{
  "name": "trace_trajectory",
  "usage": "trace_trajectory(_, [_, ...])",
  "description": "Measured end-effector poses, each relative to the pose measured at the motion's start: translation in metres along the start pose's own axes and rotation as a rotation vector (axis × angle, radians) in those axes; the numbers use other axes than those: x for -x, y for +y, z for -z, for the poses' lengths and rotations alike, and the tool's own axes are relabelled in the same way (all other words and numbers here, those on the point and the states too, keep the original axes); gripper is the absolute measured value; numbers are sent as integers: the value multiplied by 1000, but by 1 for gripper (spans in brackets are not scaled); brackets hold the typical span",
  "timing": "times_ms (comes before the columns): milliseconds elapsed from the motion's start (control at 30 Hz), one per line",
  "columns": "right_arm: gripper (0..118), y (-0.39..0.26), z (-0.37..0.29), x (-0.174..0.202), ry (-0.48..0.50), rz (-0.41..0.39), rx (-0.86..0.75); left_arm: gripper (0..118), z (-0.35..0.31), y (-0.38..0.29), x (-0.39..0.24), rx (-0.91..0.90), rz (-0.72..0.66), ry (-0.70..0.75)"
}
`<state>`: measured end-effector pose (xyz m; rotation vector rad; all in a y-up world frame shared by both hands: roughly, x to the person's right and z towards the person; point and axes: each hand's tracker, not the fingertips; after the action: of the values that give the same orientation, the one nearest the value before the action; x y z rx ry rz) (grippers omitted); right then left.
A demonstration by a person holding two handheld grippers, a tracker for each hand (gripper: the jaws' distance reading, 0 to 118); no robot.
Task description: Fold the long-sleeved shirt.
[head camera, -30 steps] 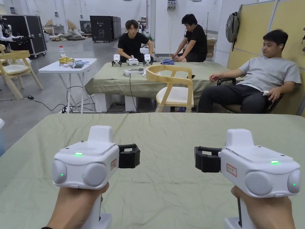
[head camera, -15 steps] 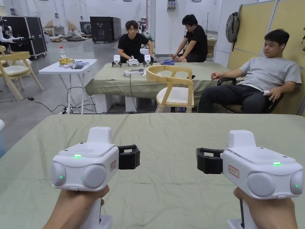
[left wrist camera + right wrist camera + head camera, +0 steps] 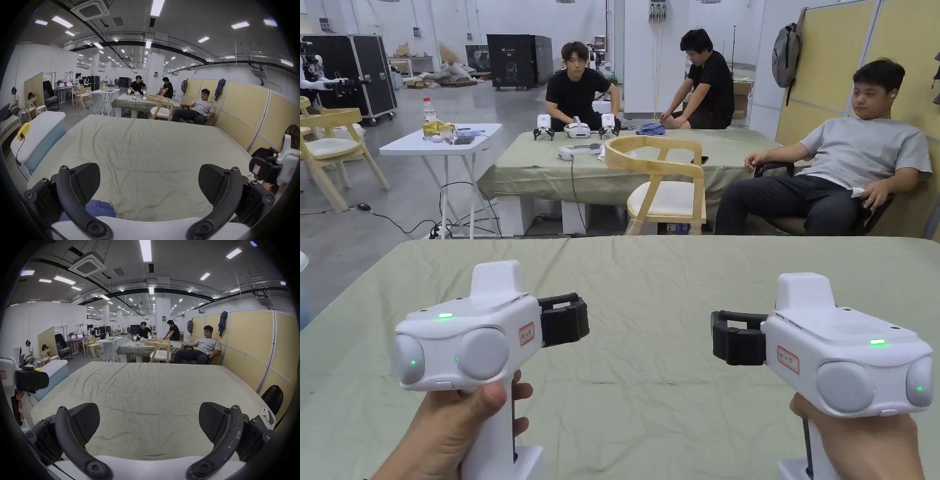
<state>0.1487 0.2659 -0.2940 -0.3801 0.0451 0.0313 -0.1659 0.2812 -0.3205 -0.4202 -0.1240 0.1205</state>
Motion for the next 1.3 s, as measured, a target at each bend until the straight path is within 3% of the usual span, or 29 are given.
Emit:
trace_trajectory(567, [118, 0, 2, 0, -3, -10, 1, 118, 0, 8, -3, 1, 23, 19])
trace_trajectory(700, [118, -1, 2, 1, -3, -11, 3, 118, 0, 7, -11, -12, 92, 103])
trace_trajectory(1300, [118, -6, 4, 0, 0, -8, 9, 118, 1, 6, -13, -16, 105, 85])
